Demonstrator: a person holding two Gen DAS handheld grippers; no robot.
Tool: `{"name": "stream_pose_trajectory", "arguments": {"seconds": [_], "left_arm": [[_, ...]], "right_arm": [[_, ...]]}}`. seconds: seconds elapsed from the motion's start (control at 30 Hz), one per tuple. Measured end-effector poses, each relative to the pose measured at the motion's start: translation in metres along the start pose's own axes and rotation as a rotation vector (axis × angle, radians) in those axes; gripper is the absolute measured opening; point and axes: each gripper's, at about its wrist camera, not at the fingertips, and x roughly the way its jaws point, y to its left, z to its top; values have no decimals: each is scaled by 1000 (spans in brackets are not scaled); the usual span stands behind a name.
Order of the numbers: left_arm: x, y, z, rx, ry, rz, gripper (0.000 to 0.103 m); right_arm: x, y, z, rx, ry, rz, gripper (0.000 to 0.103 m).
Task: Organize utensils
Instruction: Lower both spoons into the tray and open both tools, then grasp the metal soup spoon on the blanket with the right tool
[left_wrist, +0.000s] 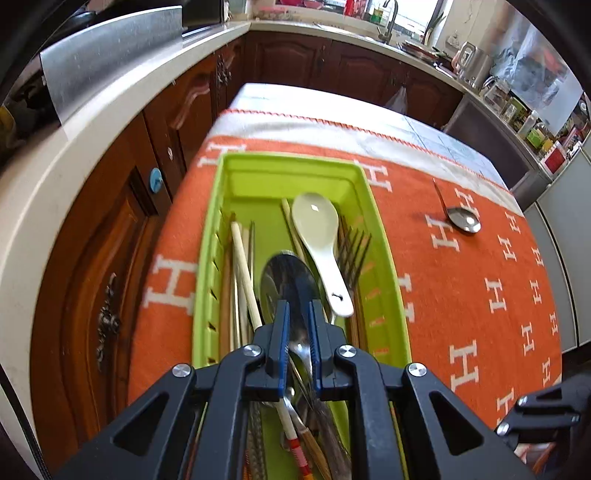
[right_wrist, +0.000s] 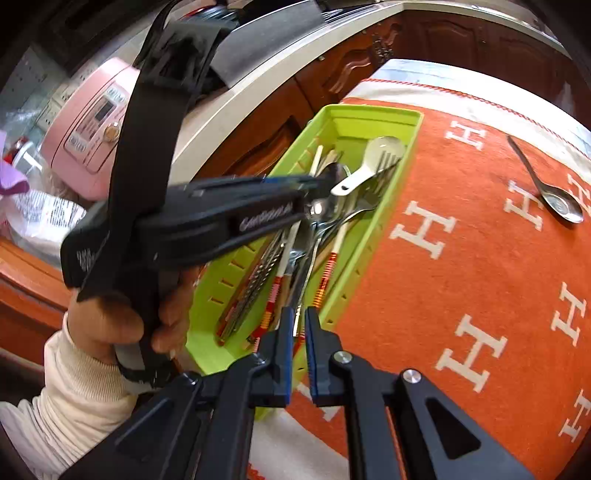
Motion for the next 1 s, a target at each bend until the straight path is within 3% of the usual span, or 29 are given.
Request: {"name": "stream_pose_trajectory", "arguments": {"seconds": [0.27,0.43,0.6,0.7,0.77,0.83,1.0], "left_arm": [[-14,-13,-9,-13,15,-26,8],[-38,-42,2,35,-32,-76,13],[-39,-74,8,75,-27,-116,19],[-31,-88,10,73,-8,-137,25],[-27,-94,11,65,-1,-141,42],[-22,-100,13,58,-5,-131,50],[-13,-108,19,40,-17,-126,63]], "right_arm": [[-20,-33,-3,83,-67,-32,8],[-33,-63,-6,148,-110,-70,8],[-48,-92,-7,207,-159,-97,8],[-58,-114,-7,258,-195,-112,9],[-65,-133,-8,306,-225,-124,13],[-71,-147,-9,346,-250,-133,19],[-79,-194,-4,469,-315,-156,22]]}}
